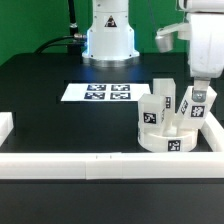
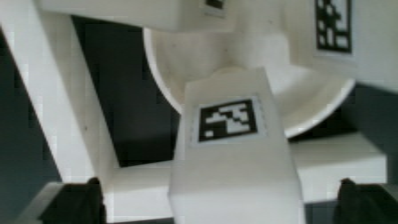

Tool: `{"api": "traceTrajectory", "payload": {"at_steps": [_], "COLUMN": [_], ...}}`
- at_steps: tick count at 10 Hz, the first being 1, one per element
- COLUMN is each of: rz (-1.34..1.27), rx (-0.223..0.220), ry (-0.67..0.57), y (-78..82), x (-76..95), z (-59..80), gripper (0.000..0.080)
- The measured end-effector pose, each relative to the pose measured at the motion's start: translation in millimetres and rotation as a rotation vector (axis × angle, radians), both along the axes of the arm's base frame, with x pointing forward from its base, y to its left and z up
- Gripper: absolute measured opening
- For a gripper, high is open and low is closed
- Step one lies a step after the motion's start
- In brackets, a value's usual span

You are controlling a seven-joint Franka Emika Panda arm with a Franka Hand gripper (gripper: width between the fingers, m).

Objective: Assemble stool

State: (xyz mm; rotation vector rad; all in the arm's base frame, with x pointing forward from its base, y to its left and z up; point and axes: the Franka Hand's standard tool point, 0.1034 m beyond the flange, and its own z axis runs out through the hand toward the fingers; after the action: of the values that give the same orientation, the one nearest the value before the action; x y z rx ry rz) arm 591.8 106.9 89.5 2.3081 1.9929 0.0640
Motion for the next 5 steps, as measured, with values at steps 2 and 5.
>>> {"api": "traceTrajectory", "payload": {"at_steps": [2, 5], "rz": [0.028, 0.015], "rx": [-0.011, -0.012], "ry": [0.007, 0.009], "y": [-5.3, -7.9], "x": [-0.7, -0.9], "z": [-3.9, -4.9], "gripper": [0.0649, 0.0531]}}
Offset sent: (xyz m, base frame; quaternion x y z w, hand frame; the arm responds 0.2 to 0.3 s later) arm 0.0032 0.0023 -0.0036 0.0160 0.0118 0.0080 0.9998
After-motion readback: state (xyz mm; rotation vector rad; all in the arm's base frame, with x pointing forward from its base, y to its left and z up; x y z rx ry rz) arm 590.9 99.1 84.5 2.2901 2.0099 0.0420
